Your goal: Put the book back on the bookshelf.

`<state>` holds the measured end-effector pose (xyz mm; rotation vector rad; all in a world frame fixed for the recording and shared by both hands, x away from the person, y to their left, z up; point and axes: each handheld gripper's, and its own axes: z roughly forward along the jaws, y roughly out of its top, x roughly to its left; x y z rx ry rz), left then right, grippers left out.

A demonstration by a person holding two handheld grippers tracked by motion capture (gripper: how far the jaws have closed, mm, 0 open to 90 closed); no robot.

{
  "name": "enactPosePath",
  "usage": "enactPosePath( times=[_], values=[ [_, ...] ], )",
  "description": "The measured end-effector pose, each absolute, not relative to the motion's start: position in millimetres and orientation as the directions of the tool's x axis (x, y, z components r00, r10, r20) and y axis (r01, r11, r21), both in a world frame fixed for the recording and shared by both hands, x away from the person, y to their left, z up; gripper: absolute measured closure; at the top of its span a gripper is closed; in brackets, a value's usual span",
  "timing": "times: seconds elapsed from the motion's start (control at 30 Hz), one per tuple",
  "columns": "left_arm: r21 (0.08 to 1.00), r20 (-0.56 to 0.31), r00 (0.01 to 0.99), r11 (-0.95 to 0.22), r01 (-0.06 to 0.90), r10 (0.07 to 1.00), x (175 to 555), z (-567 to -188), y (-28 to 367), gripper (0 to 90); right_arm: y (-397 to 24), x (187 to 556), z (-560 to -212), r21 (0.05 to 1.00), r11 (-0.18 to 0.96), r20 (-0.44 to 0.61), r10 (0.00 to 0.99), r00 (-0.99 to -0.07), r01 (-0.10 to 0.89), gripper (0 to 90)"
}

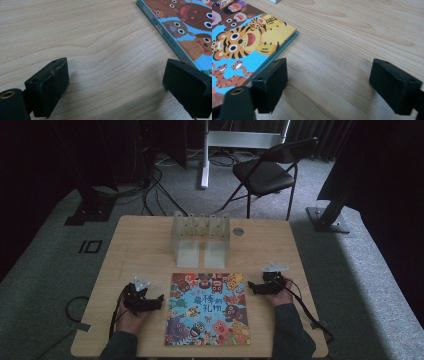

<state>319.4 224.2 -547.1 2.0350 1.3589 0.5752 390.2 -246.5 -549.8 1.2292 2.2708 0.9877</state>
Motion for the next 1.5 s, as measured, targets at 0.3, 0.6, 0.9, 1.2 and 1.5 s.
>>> enactPosePath(
  times=[0.3,0.6,0.9,1.2,1.5],
  values=[
    [0.697,0.019,0.377,-0.282,0.659,0.926,319.5,-546.9,224.1,7.0,-242.1,386.3,-535.0,0.761,0.355,0.026,0.819,-0.573,0.542,23.9],
    [0.697,0.019,0.377,-0.283,0.659,0.926,319.5,-546.8,224.2,7.0,-228.0,385.3,-524.3,0.780,0.374,0.020,0.787,-0.617,0.502,23.3],
    [0.692,0.019,0.378,-0.285,0.663,0.926,319.7,-546.3,224.1,7.0,-219.9,386.8,-519.4,0.794,0.356,0.055,0.765,-0.642,0.492,21.0],
    [0.708,0.021,0.378,-0.281,0.648,0.926,317.0,-545.5,222.5,13.2,-200.8,392.5,-519.5,0.793,0.375,0.066,0.731,-0.679,0.480,17.9],
    [0.715,0.018,0.396,-0.289,0.636,0.918,316.1,-545.3,221.5,22.4,-181.4,397.5,-527.3,0.768,0.419,0.055,0.711,-0.701,0.485,15.3]
  ],
)
